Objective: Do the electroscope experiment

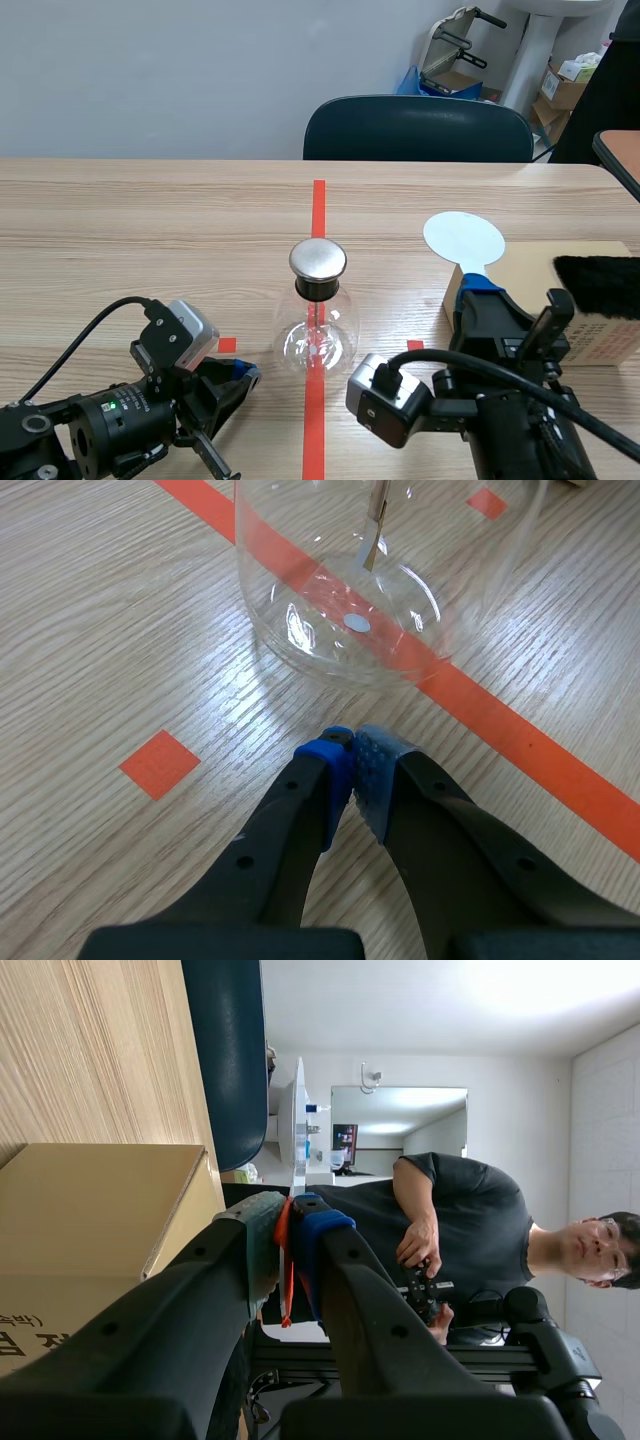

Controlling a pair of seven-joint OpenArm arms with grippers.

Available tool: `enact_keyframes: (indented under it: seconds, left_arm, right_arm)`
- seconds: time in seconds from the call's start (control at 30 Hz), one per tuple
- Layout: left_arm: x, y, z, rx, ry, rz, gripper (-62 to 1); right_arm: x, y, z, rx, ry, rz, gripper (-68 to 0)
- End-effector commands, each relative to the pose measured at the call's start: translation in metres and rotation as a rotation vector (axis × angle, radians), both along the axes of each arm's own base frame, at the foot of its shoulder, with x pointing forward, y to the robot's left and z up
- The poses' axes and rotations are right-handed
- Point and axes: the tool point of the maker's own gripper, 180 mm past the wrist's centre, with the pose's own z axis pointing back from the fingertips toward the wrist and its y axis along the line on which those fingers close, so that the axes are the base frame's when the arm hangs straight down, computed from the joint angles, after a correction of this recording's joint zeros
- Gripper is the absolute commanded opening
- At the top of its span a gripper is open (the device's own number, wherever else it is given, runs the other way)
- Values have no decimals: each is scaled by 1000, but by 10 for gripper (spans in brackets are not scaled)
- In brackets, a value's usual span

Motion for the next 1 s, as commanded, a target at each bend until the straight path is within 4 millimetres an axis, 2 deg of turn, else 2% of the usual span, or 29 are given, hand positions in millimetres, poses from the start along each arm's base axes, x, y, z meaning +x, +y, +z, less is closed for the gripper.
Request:
enact_keyframes:
  seconds: [0.0,0.4,0.7,0.97]
  left_arm:
    - [-1,-3,5,-20,-13,1,-582]
    - [-1,-3,5,-19,-13,1,-582]
    - [-2,-2,2,-7,-4,-2,-582]
    - [-2,-2,1,-3,1,-2,-582]
  right_arm:
    - [5,-1,10,-4,-37,10,-665]
    - [-2,32,9,-11,-38,200,-665]
    - [-14,63,9,-18,-39,385,-665]
    - [-24,81,8,-23,-40,498,-665]
